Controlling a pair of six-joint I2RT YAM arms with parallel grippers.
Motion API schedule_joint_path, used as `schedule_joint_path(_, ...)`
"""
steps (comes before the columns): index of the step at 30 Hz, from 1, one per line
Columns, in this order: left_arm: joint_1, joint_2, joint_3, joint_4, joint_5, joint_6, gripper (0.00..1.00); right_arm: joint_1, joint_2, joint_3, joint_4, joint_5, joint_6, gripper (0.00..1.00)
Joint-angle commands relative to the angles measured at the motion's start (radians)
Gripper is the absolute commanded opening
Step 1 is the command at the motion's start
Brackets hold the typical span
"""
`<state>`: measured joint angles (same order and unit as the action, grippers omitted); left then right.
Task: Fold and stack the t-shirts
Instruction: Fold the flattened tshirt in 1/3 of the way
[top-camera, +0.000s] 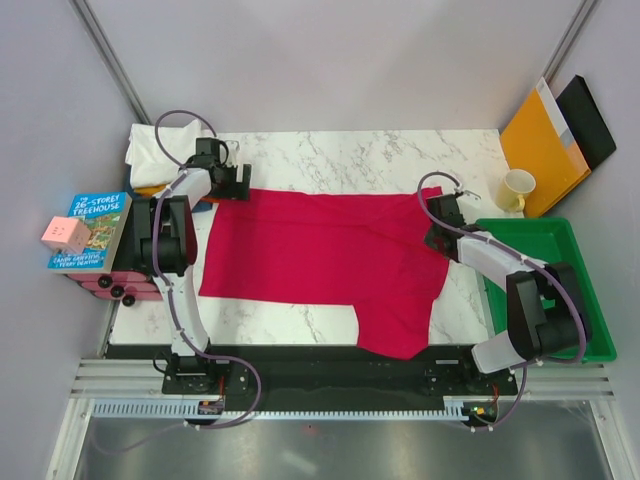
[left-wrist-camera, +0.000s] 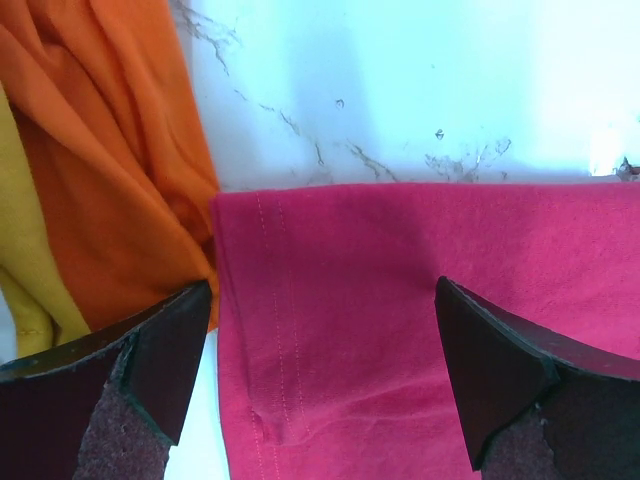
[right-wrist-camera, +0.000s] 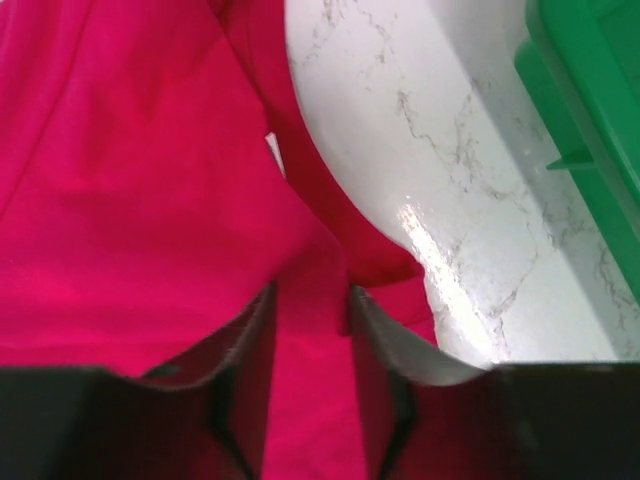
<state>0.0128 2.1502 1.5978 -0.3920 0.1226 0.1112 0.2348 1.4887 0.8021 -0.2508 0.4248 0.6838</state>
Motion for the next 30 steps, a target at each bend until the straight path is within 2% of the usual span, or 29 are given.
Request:
schedule_joint_path(1,-0.001,0.002,0.033,-0.024,0.003,-0.033,0.99,0.020,-0.002,0.078,0.025,0.019,-0.026,0.50)
schedule_joint_path(6,-0.001,-0.055,0.018,-0.002,0.022,-0.042,1.00,0.050,-0.019,0.169,0.001,0.017,-0.073,0.69)
schedule_joint_path(8,-0.001,-0.078,0.016,0.002,0.037,-0.060,0.99,0.070,-0.012,0.199,-0.022,0.002,-0.101,0.70)
schedule_joint_path(11,-0.001,-0.111,0.002,0.002,0.078,-0.087,1.00,0.104,0.013,0.236,-0.050,-0.041,-0.113,0.67)
schedule_joint_path(15,-0.046,-0.127,-0.042,0.002,0.120,-0.091,0.98,0.178,0.071,0.227,-0.051,-0.073,-0.124,0.53)
schedule_joint_path(23,-0.100,-0.109,-0.119,-0.008,0.166,-0.076,0.95,0.247,0.131,0.166,-0.027,-0.061,-0.101,0.45)
schedule_joint_path(30,-0.105,-0.066,-0.102,-0.016,0.150,-0.074,0.95,0.247,0.168,0.181,-0.021,-0.047,-0.099,0.39)
